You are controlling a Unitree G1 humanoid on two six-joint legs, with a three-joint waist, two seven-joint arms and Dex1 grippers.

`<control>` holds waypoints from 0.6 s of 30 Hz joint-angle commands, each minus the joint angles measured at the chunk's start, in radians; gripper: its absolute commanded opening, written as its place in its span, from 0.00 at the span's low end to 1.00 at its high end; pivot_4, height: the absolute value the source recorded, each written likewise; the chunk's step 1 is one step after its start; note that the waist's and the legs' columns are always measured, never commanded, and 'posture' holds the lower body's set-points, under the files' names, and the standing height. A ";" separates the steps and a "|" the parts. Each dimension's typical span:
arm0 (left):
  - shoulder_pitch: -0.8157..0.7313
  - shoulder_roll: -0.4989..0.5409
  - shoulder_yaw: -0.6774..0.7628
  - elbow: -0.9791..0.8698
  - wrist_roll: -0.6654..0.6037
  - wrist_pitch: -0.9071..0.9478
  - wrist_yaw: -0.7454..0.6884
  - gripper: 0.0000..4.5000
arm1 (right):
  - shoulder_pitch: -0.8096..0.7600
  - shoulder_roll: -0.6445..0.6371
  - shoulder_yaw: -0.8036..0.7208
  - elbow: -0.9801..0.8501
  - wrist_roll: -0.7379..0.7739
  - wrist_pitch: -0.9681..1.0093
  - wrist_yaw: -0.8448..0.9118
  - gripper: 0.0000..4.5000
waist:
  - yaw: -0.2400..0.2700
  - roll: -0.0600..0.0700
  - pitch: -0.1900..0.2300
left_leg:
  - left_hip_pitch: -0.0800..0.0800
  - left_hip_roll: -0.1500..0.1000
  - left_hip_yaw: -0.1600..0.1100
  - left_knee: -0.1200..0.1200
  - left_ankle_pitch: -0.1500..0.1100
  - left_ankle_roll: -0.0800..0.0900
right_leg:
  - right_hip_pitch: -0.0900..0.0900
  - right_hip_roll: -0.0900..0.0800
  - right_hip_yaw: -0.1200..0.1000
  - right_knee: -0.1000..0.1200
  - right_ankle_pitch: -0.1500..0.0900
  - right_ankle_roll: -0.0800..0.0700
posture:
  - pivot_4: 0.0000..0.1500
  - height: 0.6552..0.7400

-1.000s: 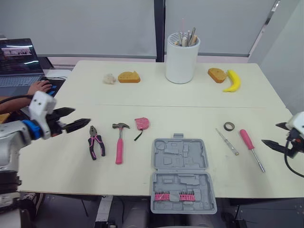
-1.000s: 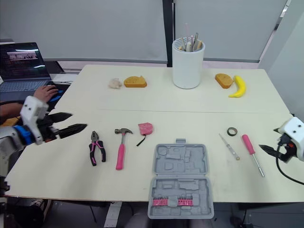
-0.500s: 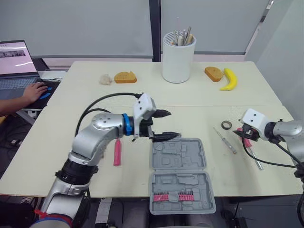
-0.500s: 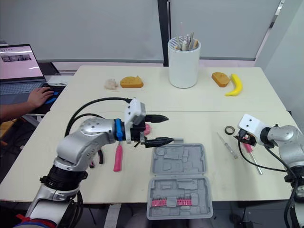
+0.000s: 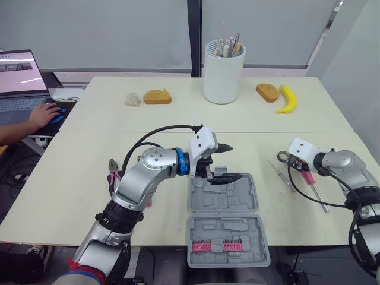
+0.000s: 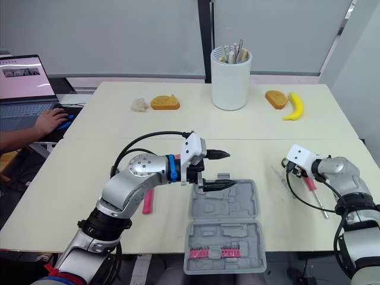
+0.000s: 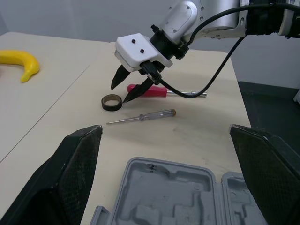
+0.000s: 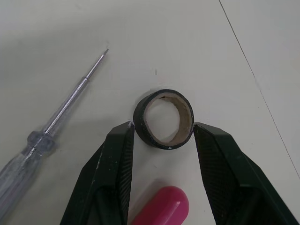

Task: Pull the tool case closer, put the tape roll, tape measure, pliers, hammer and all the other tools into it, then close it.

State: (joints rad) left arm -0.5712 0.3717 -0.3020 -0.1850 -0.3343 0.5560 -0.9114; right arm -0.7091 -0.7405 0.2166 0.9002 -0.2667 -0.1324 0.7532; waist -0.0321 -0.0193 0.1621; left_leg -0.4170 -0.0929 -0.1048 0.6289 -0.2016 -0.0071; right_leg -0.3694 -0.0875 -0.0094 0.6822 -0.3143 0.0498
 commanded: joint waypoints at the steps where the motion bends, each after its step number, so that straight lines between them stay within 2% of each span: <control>1: -0.012 -0.016 -0.008 -0.008 0.016 -0.020 0.018 1.00 | -0.047 0.019 0.003 0.069 -0.021 -0.045 -0.042 0.47 | 0.000 0.000 0.000 | 0.000 0.000 0.000 0.000 0.000 0.000 | 0.000 0.000 0.000 0.000 0.000 0.000 | 1.00 1.00; 6: -0.017 -0.033 -0.011 -0.008 0.026 -0.011 0.030 1.00 | -0.072 0.050 0.006 0.145 -0.030 -0.070 -0.050 0.47 | 0.000 0.000 0.000 | 0.000 0.000 0.000 0.000 0.000 0.000 | 0.000 0.000 0.000 0.000 0.000 0.000 | 1.00 1.00; 9: -0.022 -0.040 -0.013 -0.008 0.026 -0.007 0.031 1.00 | -0.082 0.059 0.004 0.177 -0.029 -0.074 -0.055 0.38 | 0.000 0.000 0.000 | 0.000 0.000 0.000 0.000 0.000 0.000 | 0.000 0.000 0.000 0.000 0.000 0.000 | 1.00 1.00; 17: -0.027 -0.050 -0.011 -0.011 0.025 0.000 0.030 1.00 | -0.085 0.064 -0.003 0.205 -0.021 -0.084 -0.059 0.02 | 0.000 0.000 0.000 | 0.000 0.000 0.000 0.000 0.000 0.000 | 0.000 0.000 0.000 0.000 0.000 0.000 | 1.00 1.00; 18: -0.027 -0.049 -0.010 -0.010 0.025 -0.001 0.028 1.00 | -0.083 0.063 -0.005 0.202 -0.018 -0.084 -0.056 0.01 | 0.000 0.000 0.000 | 0.000 0.000 0.000 0.000 0.000 0.000 | 0.000 0.001 0.000 0.000 0.000 0.000 | 1.00 1.00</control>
State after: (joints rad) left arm -0.5787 0.3275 -0.3106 -0.1779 -0.3071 0.5613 -0.8838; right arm -0.7738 -0.6695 0.2272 1.1034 -0.2919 -0.2114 0.6971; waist -0.0322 -0.0192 0.1620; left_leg -0.4169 -0.0930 -0.1052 0.6292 -0.2014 -0.0074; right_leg -0.3689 -0.0870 -0.0093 0.6823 -0.3142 0.0497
